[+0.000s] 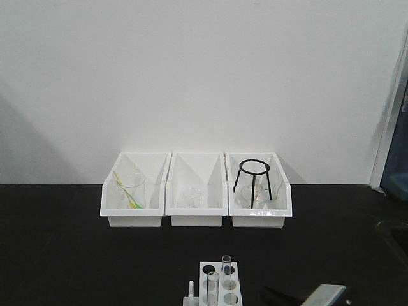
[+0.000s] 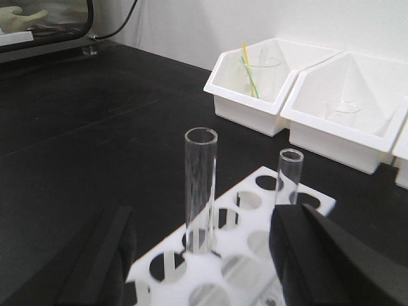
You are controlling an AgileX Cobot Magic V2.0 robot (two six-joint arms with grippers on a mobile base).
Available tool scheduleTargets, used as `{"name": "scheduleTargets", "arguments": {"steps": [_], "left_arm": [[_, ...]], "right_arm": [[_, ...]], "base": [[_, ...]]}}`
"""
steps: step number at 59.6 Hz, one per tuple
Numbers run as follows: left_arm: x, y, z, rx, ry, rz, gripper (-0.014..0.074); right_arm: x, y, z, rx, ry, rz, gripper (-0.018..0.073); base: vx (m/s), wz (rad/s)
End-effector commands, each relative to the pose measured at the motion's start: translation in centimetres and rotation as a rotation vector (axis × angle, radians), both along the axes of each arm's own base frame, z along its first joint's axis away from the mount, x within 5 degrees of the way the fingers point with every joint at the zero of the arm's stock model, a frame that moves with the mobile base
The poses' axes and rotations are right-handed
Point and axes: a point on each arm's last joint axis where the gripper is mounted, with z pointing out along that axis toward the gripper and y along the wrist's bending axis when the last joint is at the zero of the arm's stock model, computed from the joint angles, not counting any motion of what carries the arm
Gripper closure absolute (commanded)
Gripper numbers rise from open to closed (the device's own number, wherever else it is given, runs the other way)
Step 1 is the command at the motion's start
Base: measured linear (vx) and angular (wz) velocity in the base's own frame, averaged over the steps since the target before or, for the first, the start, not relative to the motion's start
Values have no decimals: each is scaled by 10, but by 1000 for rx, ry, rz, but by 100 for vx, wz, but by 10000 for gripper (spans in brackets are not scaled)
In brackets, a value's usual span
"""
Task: Flip and reinsert test tube from rack
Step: 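Lower the right gripper onto a clear glass test tube and close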
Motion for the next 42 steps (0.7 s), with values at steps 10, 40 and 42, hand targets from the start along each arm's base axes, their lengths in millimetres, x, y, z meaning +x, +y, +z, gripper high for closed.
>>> {"name": "scheduleTargets", "arguments": {"steps": [10,40,42], "left_arm": [[0,-1,9,-21,-89,-13,602],[0,-1,9,-21,-89,-13,602],[0,-1,9,-21,-89,-13,602]], "right_arm": [[40,28,6,120,-108,35,67],[69,47,-7,119,-111,60,366],[69,47,-7,119,-111,60,417]], "base": [[0,0],[0,0],[0,0]]}}
